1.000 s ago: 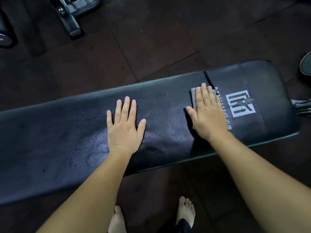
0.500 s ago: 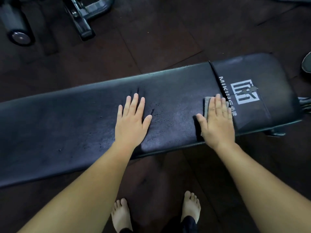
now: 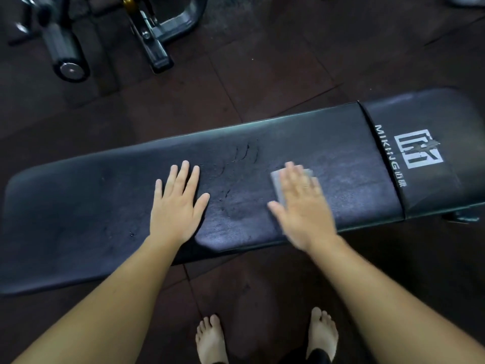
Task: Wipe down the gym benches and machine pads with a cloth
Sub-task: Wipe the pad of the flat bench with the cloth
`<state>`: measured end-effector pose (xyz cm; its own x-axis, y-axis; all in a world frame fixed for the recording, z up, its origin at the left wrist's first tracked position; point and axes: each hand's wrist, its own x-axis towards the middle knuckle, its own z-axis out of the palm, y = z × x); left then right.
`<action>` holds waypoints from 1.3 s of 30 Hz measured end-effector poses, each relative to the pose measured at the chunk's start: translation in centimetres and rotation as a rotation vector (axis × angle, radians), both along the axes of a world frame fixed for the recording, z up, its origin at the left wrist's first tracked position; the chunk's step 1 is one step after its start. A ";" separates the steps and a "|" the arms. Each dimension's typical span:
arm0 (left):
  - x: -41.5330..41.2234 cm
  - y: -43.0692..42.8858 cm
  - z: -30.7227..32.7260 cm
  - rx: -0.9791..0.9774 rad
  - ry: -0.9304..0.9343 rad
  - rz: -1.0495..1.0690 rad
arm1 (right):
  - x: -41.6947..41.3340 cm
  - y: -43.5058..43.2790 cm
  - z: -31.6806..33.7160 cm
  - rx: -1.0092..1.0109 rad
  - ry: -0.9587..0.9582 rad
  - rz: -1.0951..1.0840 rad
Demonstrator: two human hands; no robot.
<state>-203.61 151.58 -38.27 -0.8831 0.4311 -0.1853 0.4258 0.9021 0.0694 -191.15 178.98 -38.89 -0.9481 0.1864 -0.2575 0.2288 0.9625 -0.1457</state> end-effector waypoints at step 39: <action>0.0 -0.4 -2.1 0.048 0.062 -0.002 | -13.8 1.9 0.6 0.018 0.039 -0.364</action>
